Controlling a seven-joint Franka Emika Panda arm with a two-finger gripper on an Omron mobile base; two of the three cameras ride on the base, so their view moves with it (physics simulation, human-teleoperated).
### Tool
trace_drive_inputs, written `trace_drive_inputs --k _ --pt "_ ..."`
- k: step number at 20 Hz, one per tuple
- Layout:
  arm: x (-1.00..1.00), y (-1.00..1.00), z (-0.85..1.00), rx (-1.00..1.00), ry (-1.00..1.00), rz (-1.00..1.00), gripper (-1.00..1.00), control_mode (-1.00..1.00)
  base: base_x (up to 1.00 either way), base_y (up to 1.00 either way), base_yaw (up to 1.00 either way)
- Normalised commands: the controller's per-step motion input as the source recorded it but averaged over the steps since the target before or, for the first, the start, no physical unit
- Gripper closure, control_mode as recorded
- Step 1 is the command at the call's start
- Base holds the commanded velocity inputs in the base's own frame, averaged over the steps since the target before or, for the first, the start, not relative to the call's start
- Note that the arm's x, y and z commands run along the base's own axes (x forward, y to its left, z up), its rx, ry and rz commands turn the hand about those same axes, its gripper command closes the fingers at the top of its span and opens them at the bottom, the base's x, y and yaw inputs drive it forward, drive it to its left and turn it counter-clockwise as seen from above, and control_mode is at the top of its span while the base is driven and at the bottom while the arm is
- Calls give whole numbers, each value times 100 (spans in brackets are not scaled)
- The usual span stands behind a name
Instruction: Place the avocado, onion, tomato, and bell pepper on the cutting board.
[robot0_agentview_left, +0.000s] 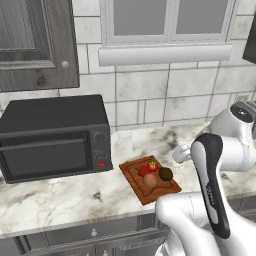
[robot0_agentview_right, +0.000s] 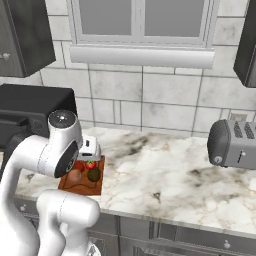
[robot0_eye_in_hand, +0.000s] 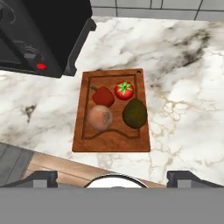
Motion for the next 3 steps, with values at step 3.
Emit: trace_drive_inputs --k 3 --pt "0 0 0 0 0 0 -100 -100 0 0 0"
